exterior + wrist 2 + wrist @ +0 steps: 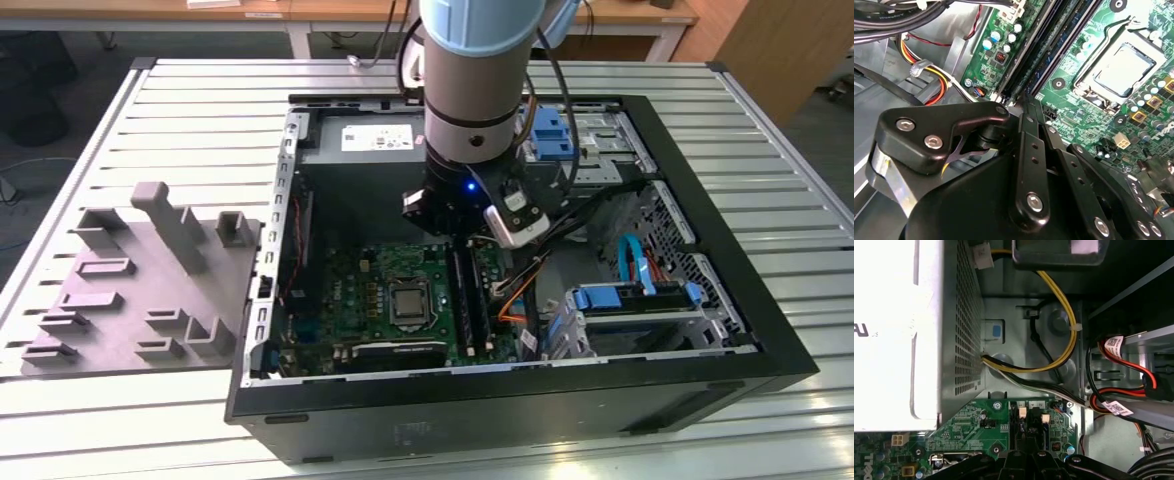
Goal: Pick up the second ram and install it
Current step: 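Press down the second ram until it locks into place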
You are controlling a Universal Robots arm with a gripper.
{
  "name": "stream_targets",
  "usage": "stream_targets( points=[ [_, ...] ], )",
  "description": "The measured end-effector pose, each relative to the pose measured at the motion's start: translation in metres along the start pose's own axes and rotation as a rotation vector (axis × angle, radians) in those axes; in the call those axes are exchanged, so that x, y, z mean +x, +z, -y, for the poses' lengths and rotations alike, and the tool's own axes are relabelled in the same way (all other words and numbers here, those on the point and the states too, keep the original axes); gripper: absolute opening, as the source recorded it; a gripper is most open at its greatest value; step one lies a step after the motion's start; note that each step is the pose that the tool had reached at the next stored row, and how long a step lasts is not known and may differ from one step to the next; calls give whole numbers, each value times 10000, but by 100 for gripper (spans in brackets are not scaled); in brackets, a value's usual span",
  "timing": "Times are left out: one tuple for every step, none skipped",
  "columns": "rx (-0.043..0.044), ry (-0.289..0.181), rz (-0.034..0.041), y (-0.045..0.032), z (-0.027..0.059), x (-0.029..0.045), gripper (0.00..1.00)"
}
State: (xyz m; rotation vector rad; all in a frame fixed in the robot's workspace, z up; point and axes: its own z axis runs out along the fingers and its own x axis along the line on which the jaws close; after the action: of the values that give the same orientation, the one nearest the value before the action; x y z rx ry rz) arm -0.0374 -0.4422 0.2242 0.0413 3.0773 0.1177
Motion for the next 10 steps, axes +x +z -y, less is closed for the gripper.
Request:
stream_targets(
  points=[
    [1, 0, 0, 0, 0, 0, 11],
    [2, 0, -1, 0, 0, 0, 11],
    [2, 0, -1, 0, 0, 0, 11],
    [2, -1, -1, 1, 0, 0, 11],
    [-5, 0, 2, 9, 0, 0, 11],
    [-7, 0, 1, 15, 1, 1, 11],
    [-5, 0, 0, 16, 1, 1, 11],
    [-4, 0, 0, 16, 1, 1, 11],
    [-3, 0, -1, 16, 1, 1, 11],
    [-3, 0, -1, 16, 1, 1, 11]
  ],
)
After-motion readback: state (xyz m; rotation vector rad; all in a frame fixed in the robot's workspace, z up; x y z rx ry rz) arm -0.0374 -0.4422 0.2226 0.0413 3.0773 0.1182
